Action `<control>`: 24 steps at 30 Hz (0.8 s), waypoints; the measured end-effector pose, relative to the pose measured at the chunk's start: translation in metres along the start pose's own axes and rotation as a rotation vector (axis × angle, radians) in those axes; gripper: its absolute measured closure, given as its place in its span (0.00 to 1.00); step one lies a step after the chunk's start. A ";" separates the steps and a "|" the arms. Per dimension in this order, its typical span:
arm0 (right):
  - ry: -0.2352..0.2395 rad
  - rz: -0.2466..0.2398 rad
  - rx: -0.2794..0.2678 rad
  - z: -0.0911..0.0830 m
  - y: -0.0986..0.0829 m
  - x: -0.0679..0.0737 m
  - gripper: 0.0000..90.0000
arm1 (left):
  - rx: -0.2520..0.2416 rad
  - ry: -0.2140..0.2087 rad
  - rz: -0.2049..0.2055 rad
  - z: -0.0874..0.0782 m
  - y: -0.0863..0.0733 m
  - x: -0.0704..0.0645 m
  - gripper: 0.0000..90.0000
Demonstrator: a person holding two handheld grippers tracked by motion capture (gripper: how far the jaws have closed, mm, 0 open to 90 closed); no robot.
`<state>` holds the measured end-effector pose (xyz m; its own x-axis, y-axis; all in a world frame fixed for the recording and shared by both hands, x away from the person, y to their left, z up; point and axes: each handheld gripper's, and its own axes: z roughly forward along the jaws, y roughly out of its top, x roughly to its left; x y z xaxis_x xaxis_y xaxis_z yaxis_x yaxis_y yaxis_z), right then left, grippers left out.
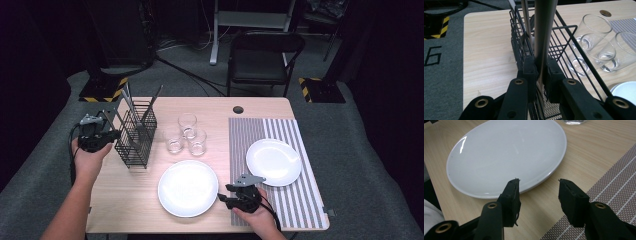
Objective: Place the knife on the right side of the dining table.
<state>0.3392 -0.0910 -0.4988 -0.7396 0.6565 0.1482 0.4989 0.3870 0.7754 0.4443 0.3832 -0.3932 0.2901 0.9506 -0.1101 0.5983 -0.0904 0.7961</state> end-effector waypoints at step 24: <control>-0.006 0.009 0.008 0.001 -0.001 -0.001 0.57 | -0.018 -0.006 0.045 -0.009 -0.007 -0.009 0.90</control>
<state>0.3397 -0.0911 -0.4999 -0.7323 0.6639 0.1512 0.5092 0.3866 0.7689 0.4306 0.3784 -0.3928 0.3207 0.9440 -0.0776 0.5709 -0.1273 0.8111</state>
